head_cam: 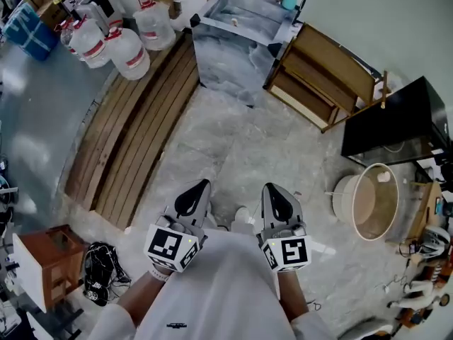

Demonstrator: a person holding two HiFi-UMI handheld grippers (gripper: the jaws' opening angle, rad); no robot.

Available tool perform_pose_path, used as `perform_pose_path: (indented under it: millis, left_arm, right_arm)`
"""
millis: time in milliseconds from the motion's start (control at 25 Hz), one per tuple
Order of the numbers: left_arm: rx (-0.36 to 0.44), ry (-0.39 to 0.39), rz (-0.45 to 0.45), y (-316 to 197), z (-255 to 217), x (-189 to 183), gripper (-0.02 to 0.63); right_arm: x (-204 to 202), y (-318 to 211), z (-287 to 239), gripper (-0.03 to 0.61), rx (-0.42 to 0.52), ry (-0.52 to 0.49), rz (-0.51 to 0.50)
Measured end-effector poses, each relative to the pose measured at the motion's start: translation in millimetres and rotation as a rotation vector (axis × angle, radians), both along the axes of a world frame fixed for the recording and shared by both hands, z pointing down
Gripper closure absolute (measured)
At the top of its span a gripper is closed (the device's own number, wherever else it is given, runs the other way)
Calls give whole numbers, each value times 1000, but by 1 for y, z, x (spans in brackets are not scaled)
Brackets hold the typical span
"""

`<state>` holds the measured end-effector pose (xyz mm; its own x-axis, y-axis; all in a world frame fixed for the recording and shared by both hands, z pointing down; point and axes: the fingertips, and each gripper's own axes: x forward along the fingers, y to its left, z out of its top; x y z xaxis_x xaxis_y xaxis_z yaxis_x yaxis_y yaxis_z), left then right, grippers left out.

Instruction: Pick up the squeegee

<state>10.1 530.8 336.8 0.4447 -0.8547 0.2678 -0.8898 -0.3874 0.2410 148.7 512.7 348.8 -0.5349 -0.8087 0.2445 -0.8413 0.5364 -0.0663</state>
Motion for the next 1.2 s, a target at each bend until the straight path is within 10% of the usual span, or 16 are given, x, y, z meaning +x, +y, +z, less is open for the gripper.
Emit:
perform_pose_path:
  millis: [640,1200]
  left_arm:
    - [-24,49,-8,-28,15,-114,615]
    - [-52,28,-54,-191,35,-122,615]
  right_arm:
    - [-104,-47,2,572,6,36,13]
    - [-120,-227,25,572,16,-36,-27]
